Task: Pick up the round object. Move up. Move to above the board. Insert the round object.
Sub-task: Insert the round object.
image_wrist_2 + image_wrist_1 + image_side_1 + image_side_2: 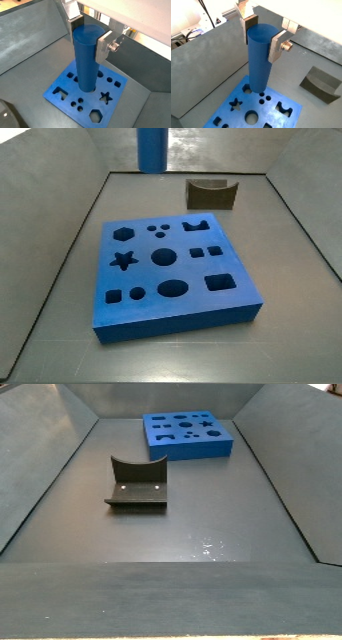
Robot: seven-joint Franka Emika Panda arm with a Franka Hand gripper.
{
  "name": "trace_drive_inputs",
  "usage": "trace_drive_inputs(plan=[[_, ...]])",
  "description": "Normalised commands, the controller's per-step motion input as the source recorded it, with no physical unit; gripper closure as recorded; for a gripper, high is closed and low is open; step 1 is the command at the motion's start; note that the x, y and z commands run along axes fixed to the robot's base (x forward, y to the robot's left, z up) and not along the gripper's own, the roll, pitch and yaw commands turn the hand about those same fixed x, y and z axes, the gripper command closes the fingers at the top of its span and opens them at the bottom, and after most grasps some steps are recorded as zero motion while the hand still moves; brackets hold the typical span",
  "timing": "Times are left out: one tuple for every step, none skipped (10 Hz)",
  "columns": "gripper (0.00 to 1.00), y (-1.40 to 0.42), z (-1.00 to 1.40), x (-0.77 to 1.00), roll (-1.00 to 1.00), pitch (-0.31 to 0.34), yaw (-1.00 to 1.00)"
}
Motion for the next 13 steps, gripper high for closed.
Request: trace_drive_inputs(plan=[[1.00,0.00,0.00,0.00,-0.07,-0.034,0.00],[1.00,0.00,0.00,0.00,-0.06,0.000,0.00],[1.00,0.00,0.00,0.03,-0.04,0.000,0.00],[1.00,0.00,0.00,0.05,-0.01,0.000,0.01],[1.00,0.00,0.00,0.09,0.00,0.009,0.02],[1.00,-0.06,0.02,0.10,0.05,0.123,0.00],[1.00,-0.06,0.03,0.08,0.06,0.111,0.00],[1.00,-0.08,0.00,0.05,0.06,0.063,0.00],[1.00,-0.08,0.00,0.03,0.05,0.040,0.00],[1.00,-0.07,0.00,0.01,0.03,0.000,0.00],[1.00,-0.08,0.00,0.01,0.04,0.006,0.00],[1.00,-0.14,0.00,0.03,0.08,0.037,0.02],[1.00,-0.27,0.14,0.12,0.23,0.209,0.04]])
